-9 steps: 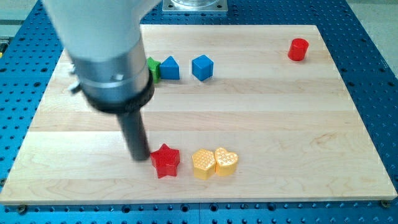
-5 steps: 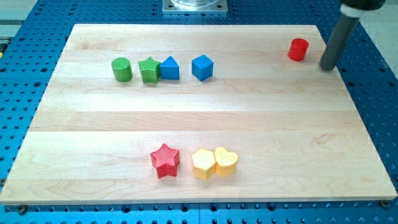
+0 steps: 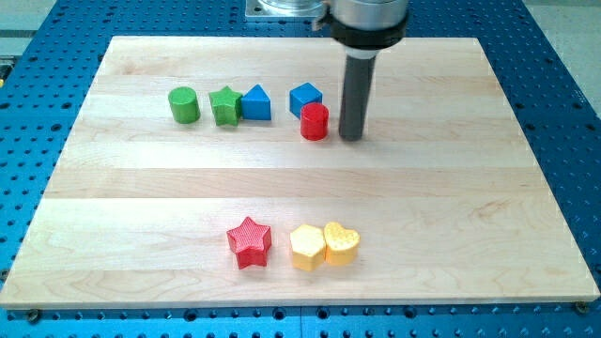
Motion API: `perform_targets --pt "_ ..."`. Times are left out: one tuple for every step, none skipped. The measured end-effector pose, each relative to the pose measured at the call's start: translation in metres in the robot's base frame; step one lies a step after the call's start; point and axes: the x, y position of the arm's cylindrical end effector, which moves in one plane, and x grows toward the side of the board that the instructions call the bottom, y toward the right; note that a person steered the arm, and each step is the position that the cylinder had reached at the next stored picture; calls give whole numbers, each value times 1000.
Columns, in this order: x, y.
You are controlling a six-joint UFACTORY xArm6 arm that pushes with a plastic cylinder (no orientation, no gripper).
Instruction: Move the red circle to the left of the red star
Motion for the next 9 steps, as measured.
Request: perform_targets --pt "-15 12" --pt "-23 16" --pt "-62 16" --pt "-85 -12" --pt "-55 -24" --pt "-34 -29" --pt "10 -55" --pt "54 -91" --pt "57 -128"
